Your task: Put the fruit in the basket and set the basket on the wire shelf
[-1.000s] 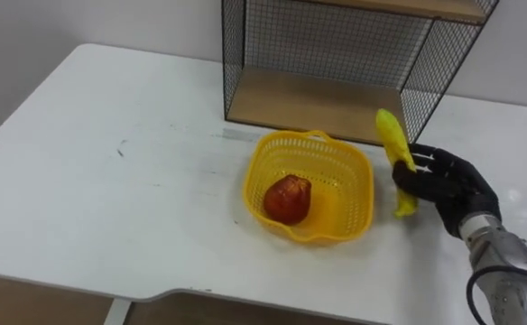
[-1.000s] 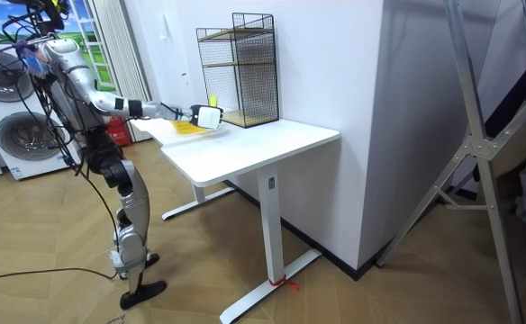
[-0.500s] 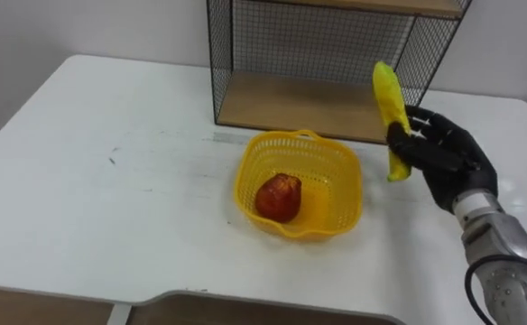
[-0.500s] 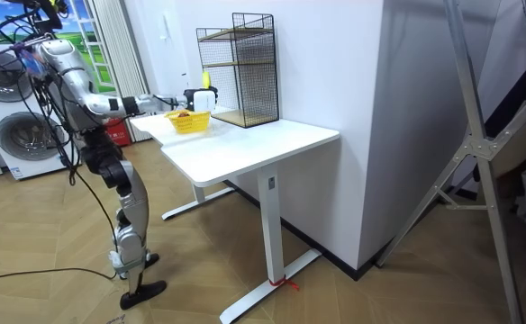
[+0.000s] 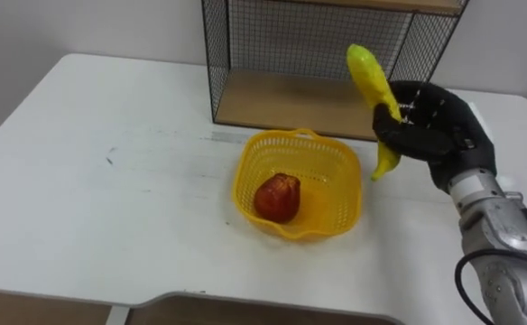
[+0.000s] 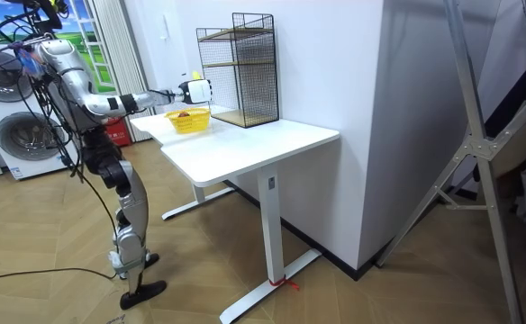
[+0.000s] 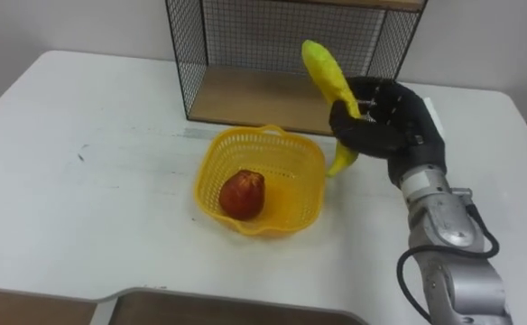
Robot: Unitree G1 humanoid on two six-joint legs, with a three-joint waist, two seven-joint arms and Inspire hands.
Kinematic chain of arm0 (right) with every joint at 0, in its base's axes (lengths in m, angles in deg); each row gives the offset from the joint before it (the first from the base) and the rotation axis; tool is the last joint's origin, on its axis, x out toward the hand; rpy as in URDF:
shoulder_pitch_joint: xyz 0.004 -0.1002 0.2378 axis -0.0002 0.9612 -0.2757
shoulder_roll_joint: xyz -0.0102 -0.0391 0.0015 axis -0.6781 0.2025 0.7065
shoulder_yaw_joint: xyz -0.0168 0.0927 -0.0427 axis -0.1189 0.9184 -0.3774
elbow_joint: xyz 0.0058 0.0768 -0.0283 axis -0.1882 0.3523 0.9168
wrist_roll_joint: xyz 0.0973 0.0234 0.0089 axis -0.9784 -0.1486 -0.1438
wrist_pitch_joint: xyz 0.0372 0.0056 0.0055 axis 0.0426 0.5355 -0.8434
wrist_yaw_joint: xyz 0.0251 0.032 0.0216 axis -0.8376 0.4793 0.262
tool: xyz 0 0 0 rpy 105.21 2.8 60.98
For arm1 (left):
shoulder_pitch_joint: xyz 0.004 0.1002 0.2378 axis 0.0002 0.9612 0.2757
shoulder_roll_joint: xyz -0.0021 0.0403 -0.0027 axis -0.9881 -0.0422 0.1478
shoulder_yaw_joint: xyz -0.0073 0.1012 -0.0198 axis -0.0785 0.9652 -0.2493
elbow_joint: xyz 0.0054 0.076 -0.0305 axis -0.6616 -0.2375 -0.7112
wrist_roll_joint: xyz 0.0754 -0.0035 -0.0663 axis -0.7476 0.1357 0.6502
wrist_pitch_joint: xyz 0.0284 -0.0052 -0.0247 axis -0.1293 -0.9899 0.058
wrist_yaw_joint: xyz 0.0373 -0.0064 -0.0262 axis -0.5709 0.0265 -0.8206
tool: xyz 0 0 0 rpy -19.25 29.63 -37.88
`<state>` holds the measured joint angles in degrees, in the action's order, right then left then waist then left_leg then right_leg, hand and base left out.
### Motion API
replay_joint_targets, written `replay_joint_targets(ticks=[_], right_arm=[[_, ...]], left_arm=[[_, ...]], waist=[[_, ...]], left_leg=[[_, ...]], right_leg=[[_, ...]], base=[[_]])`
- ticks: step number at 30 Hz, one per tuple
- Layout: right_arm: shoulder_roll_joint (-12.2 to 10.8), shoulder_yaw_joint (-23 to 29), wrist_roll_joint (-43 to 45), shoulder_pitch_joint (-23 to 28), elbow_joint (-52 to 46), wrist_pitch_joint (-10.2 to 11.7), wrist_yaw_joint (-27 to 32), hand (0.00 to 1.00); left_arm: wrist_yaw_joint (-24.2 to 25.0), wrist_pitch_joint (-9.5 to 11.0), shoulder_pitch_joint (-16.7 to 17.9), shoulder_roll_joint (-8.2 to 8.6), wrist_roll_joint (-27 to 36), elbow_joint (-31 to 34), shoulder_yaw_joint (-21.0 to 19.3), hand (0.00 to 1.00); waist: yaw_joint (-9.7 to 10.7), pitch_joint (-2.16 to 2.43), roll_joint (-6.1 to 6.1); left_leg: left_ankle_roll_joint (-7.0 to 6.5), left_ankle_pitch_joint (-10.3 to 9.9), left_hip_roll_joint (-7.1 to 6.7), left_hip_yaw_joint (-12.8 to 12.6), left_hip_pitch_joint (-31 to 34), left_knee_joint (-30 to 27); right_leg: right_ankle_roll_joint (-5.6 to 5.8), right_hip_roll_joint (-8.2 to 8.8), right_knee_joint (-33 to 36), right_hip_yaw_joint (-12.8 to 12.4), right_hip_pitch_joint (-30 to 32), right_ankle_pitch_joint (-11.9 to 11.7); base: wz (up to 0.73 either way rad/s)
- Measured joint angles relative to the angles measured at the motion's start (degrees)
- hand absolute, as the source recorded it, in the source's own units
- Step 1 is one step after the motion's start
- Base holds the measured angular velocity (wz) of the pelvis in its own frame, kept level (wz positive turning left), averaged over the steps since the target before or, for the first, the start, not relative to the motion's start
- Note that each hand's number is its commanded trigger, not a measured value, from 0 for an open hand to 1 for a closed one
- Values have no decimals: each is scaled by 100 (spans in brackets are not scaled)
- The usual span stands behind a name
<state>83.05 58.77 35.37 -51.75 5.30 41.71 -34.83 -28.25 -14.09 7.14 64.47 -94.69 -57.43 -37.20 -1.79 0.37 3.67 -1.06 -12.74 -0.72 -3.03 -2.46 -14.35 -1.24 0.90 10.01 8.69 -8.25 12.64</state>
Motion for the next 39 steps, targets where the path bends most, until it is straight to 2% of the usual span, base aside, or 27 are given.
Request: replay_joint_targets(ticks=[5, 9, 12, 13, 14, 15, 16, 24, 27, 36, 39], right_arm=[[2, -165, 755, -2, -30, -2, -171, 100], [2, -211, 979, -2, -92, 12, -348, 100], [2, -212, 1062, -1, -107, 54, -439, 100], [3, -215, 1115, -1, -125, 54, -453, 100], [3, -217, 1207, -1, -203, 52, -502, 19], [7, -217, 1238, -1, -308, 52, -565, 19], [8, -217, 1244, -1, -355, 52, -598, 0], [14, -498, 1427, 0, -414, 54, -808, 0], [15, -599, 1429, 0, -414, 54, -816, 0], [14, -626, 1426, 27, -394, 54, -804, 0], [15, -623, 1390, 30, -395, 54, -786, 0]], left_arm=[[0, 23, -76, -21, 0, -169, 2, 0], [1, 153, -173, -22, 0, -334, 10, 0], [1, 239, -272, -27, 0, -417, 11, 0], [1, 241, -280, -26, 0, -448, 18, 0], [1, 238, -299, -25, 0, -469, 23, 0], [1, 234, -299, -25, 0, -483, 23, 0], [1, 231, -296, -25, 0, -485, 23, 0], [1, 233, -318, -27, 2, -492, 42, 0], [1, 233, -312, -27, 9, -491, 41, 0], [0, 241, -298, -28, 125, -491, 39, 0], [-14, 243, -266, -38, 576, -491, -12, 0]], waist=[[-29, 35, 117], [-32, 1, 149], [-29, -69, 157], [-30, -69, 157], [-30, -68, 152], [-28, -74, 143], [-25, -75, 137], [-43, -54, 109], [-41, -18, 80], [-55, -15, 86], [-50, -27, 75]], left_leg=[[0, 0, 4, 0, 8, -44], [-1, 0, 3, -3, 21, -50], [-2, 0, 2, -5, 39, -52], [-2, -1, 4, -4, 48, -51], [-2, -1, 5, 0, 80, -54], [-2, -1, 7, 1, 93, -52], [-2, -1, 8, 1, 93, -51], [-3, -1, 5, -10, 103, -48], [-3, -1, 4, -16, 85, -45], [-4, -1, 6, 4, 76, -95], [-7, -6, 10, 19, 80, -117]], right_leg=[[0, -4, 22, -7, 16, 0], [0, 0, 60, -14, 19, 0], [1, 1, 65, -31, 44, 0], [1, 0, 67, -32, 56, 0], [0, -1, 73, -33, 108, -1], [-1, -3, 76, -42, 131, -1], [-1, -4, 76, -48, 132, -1], [-1, 0, 73, -58, 129, -2], [0, 2, 67, -53, 106, -2], [0, 1, 68, -39, 60, -2], [0, -2, 69, 9, 42, -3]], base=[[0], [0], [0], [0], [0], [-3], [0], [0], [0], [1], [5]])
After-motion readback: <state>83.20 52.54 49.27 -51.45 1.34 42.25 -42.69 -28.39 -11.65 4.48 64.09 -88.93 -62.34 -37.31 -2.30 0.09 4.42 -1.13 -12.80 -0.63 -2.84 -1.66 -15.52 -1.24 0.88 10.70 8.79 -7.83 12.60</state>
